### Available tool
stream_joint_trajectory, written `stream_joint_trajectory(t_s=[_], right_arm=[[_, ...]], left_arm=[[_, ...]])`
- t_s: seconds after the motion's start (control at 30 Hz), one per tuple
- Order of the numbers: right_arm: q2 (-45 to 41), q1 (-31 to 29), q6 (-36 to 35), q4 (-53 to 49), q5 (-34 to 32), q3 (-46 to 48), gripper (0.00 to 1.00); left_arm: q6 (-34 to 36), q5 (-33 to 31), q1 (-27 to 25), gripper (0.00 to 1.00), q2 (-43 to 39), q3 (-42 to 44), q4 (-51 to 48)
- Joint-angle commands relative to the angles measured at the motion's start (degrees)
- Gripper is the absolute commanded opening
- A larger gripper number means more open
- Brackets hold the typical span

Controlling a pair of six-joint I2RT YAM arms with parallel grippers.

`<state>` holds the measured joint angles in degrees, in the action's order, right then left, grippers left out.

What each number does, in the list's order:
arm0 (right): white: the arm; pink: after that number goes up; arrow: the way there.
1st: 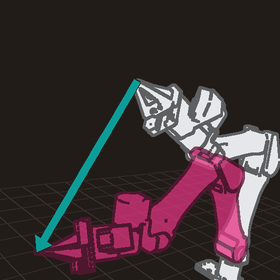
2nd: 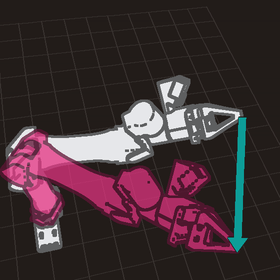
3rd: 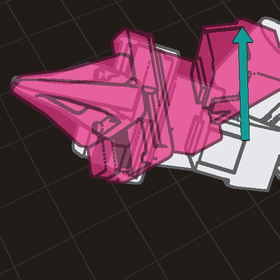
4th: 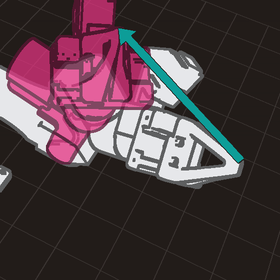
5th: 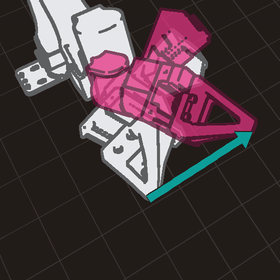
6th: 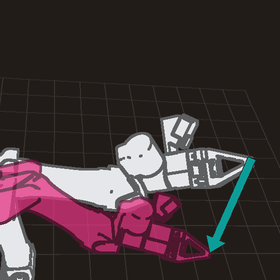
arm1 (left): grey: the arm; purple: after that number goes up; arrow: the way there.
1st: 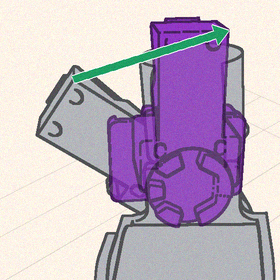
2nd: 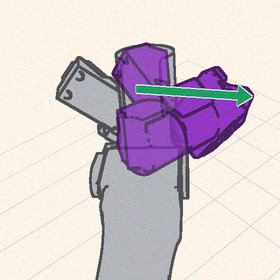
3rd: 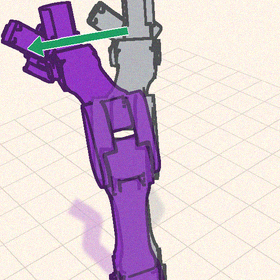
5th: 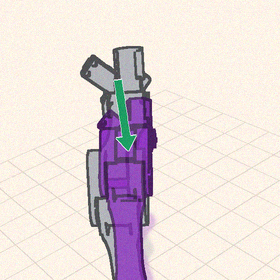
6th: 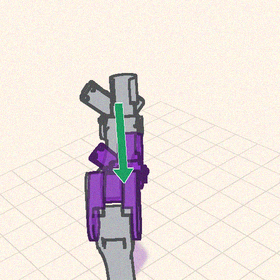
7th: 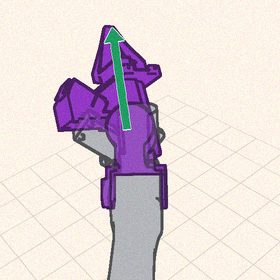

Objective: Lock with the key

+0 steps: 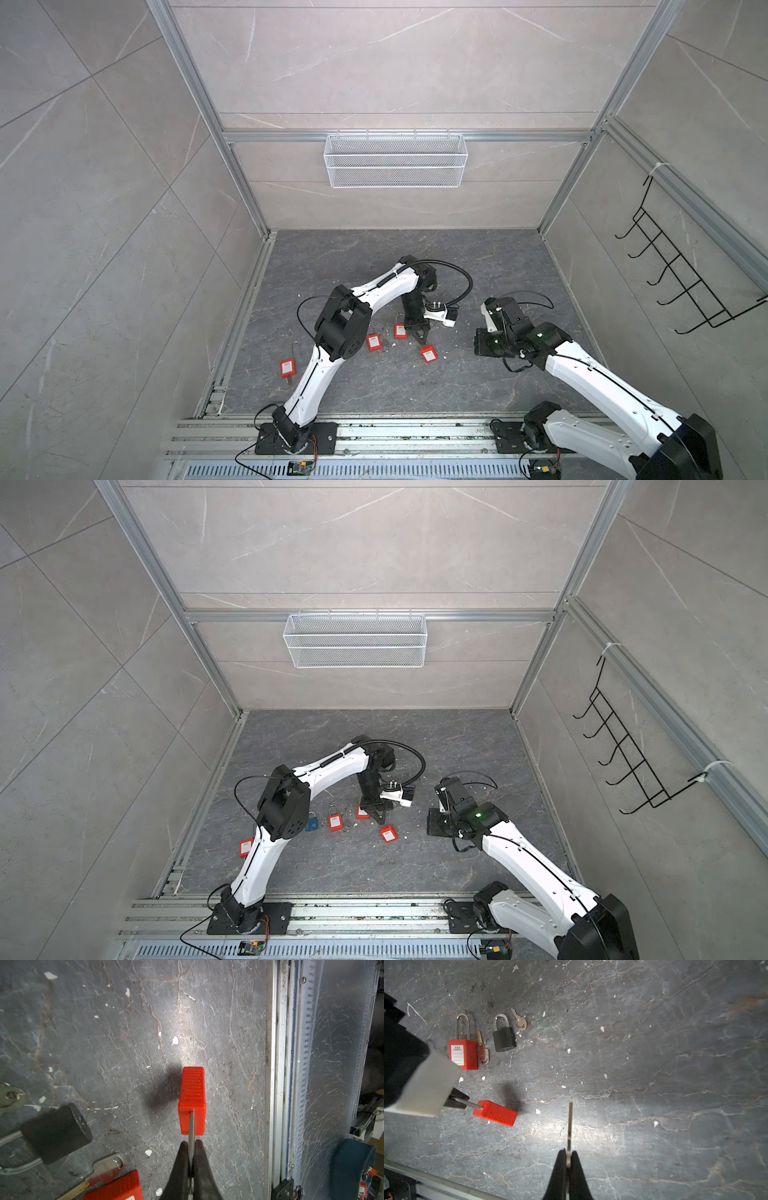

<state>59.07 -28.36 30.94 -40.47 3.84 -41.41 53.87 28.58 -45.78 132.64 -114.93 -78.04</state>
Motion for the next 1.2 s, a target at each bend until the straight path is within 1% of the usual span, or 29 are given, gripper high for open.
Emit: stream_joint_trajectory(t_s=[0.0, 0.23, 0.3, 0.33, 0.37, 0.53, 0.63, 0.73, 0.77, 0.83, 0.87, 0.93, 1.07, 1.17], right_arm=[[-1.0, 0.1, 1.7, 2.1, 2.1, 1.1, 0.00], [-0.2, 0.0, 2.5, 3.4, 4.3, 2.9, 0.00], [0.0, 0.1, 2.9, 3.7, 4.6, 3.3, 0.00], [0.0, 0.0, 3.3, 3.8, 4.6, 3.6, 0.00], [-0.1, -0.1, 3.5, 3.9, 4.6, 3.8, 0.00], [-1.4, -0.2, 3.6, 3.3, 5.4, 4.2, 0.00], [-0.3, -1.2, 2.1, 3.4, 8.4, 3.5, 0.00], [3.8, -4.0, -0.4, 2.1, 9.8, 1.2, 0.00], [5.9, -5.5, -0.9, 1.8, 9.4, 0.0, 0.00], [10.6, -8.5, -1.6, 1.4, 8.5, -2.1, 0.00], [13.0, -10.4, -1.6, 0.9, 6.4, -3.5, 0.00], [17.3, -12.8, -2.5, 0.8, 4.7, -6.1, 0.00], [22.5, -13.6, -2.7, 1.7, 1.9, -9.2, 0.00], [25.1, -13.6, -4.6, 2.1, 0.4, -10.4, 0.00]], left_arm=[[-1.6, -2.8, -0.3, 0.03, 3.2, -2.2, -0.6], [-2.2, -4.2, -0.9, 0.23, 5.0, -3.8, 1.3], [-2.8, -4.9, -1.0, 0.31, 4.9, -3.7, 2.6], [-3.0, -4.8, -1.0, 0.58, 4.7, -3.6, 3.3], [-3.4, -4.6, -1.0, 0.70, 4.5, -3.6, 4.1], [-6.1, -3.9, -0.7, 0.72, 1.5, -2.9, 10.8], [-9.8, -3.9, 0.8, 0.72, -4.0, 0.3, 17.2], [-14.3, -4.5, 2.8, 0.71, -12.1, 8.0, 26.4], [-16.3, -5.8, 3.2, 0.70, -15.3, 11.2, 29.6], [-19.9, -11.2, 3.5, 0.70, -21.0, 16.8, 35.1], [-21.4, -13.3, 3.5, 0.70, -23.9, 19.2, 37.2], [-24.2, -15.1, 3.5, 0.70, -29.1, 25.1, 41.0], [-29.3, -18.5, 3.8, 0.70, -40.9, 38.3, 49.2], [-33.7, -21.2, 5.0, 0.71, -50.1, 47.4, 54.8]])
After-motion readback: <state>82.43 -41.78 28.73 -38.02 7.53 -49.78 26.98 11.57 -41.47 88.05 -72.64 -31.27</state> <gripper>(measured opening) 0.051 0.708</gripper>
